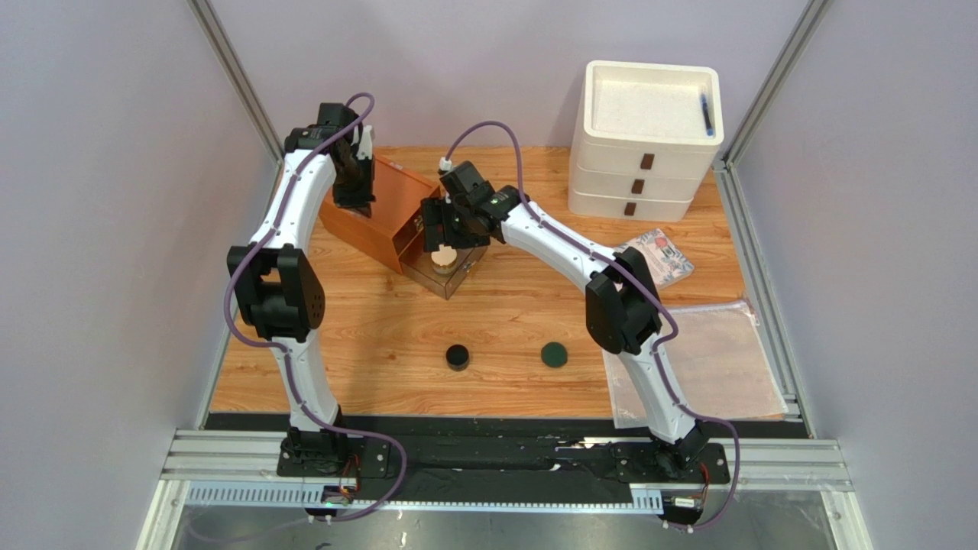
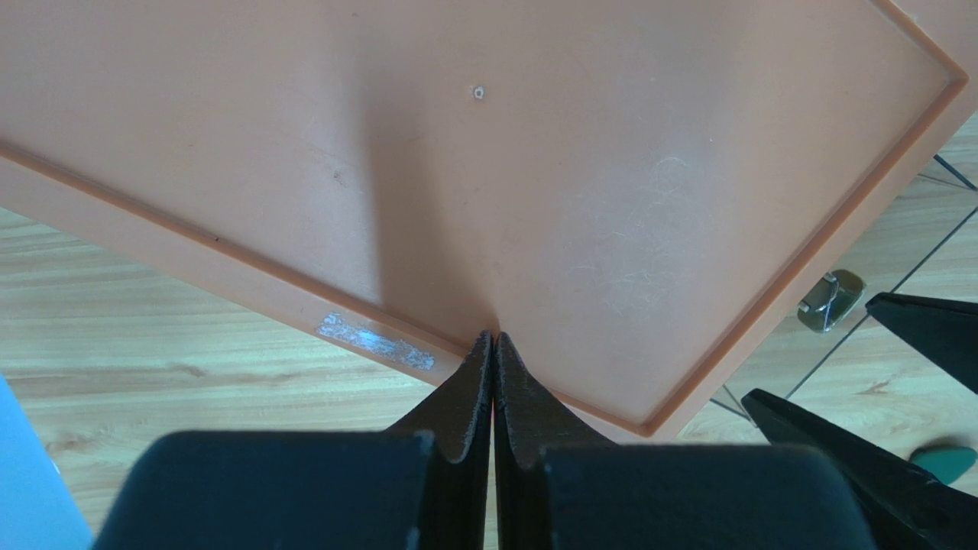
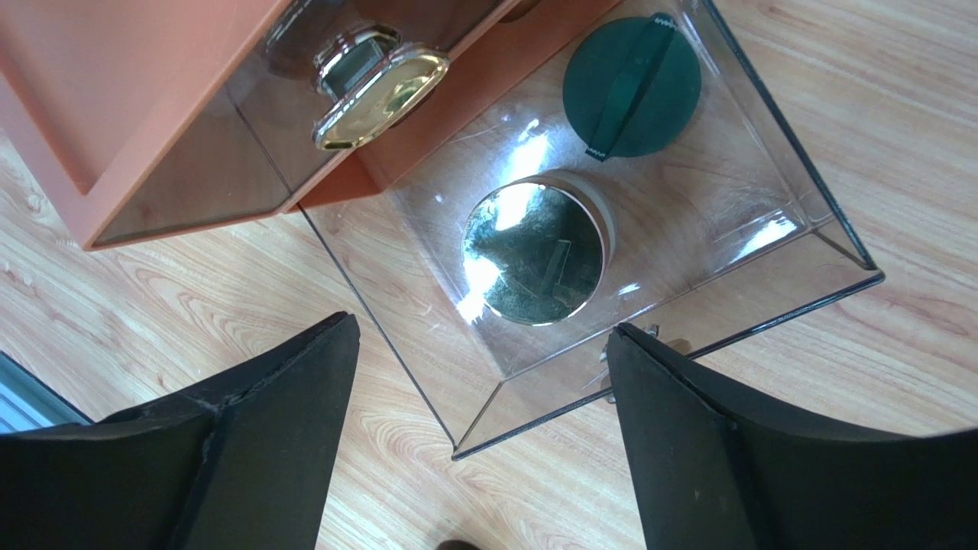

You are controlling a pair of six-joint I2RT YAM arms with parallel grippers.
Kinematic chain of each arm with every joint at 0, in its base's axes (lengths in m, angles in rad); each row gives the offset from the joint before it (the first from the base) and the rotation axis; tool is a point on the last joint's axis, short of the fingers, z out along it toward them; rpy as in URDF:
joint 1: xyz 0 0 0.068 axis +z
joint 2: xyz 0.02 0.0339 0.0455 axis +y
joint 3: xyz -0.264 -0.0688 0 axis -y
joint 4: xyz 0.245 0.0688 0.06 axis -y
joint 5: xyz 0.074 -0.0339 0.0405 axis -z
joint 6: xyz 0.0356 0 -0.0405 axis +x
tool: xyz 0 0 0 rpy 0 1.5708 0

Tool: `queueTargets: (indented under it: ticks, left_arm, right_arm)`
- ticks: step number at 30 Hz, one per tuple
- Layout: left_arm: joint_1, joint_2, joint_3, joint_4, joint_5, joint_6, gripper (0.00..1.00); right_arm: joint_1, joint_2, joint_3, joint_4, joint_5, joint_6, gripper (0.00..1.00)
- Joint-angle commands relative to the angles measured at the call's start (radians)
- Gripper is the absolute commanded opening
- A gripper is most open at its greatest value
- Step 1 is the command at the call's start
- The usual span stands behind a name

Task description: Organize the makeup

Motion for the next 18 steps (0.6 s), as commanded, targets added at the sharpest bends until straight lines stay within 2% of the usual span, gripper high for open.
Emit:
queueTargets:
  ticks: [1,6,13,18]
  left_arm:
    - [0.004,-0.003,-0.037,-0.075,0.001,0.016,0.0]
    - [0.004,-0.003,-0.03,-0.075,0.006,0.014,0.0]
    - [0.004,-0.003,-0.021,-0.073,0.024,0.011,0.0]
    - [0.004,-0.006,-0.014,-0.075,0.032,0.01,0.0]
  right_arm:
    - [0.001,-0.098,-0.003,0.045,0.032,-0.008,0.85]
    - [-0.015,-0.207,-0.124,0.026,0.059,-0.026,0.84]
    - [-0.031,-0.423,-0.433,-0.108,0.123,-0.14,0.84]
    - [-0.03,-0.563,-0.71,-0.144,0.123,-0.137,0.84]
